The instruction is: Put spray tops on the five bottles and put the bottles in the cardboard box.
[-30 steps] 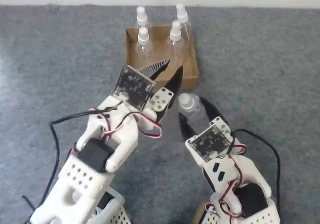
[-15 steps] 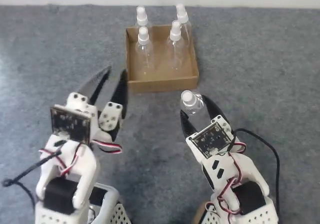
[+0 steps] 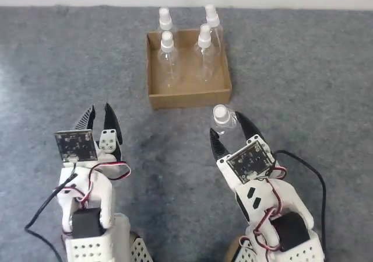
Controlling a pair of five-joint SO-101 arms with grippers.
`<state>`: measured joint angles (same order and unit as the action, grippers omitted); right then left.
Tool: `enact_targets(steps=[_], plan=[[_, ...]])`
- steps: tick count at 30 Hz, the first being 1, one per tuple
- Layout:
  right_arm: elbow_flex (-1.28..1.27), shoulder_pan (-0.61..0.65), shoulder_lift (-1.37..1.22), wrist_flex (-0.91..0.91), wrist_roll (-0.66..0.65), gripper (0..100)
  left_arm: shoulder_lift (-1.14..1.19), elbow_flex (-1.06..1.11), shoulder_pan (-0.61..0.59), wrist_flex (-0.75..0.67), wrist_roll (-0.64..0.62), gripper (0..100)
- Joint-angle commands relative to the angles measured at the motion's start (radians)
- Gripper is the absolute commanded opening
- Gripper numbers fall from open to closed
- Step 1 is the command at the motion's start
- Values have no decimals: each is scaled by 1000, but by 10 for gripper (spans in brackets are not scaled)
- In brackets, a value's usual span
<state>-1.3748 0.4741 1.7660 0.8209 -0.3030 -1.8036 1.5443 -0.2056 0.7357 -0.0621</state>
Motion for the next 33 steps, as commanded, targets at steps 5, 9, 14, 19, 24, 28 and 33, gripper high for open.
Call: enact_targets(steps=[5, 9, 14, 19, 24, 28, 33], plan=[[18, -15, 21, -27, 14, 69, -6, 110, -6, -192, 14, 98], [18, -15, 25, -28, 15, 69, -5, 140, 9, -230, 72, 98], [28, -15, 30, -28, 15, 69, 0, 140, 75, -198, 78, 98], [107, -19, 21, -1, 15, 69, 0, 140, 95, -196, 78, 107], [189, -21, 21, 28, 14, 69, 0, 140, 94, -166, 78, 182], [222, -19, 19, 24, 14, 69, 0, 140, 94, -166, 78, 184], [244, -18, 19, 25, 69, 69, 0, 140, 94, -167, 78, 185]])
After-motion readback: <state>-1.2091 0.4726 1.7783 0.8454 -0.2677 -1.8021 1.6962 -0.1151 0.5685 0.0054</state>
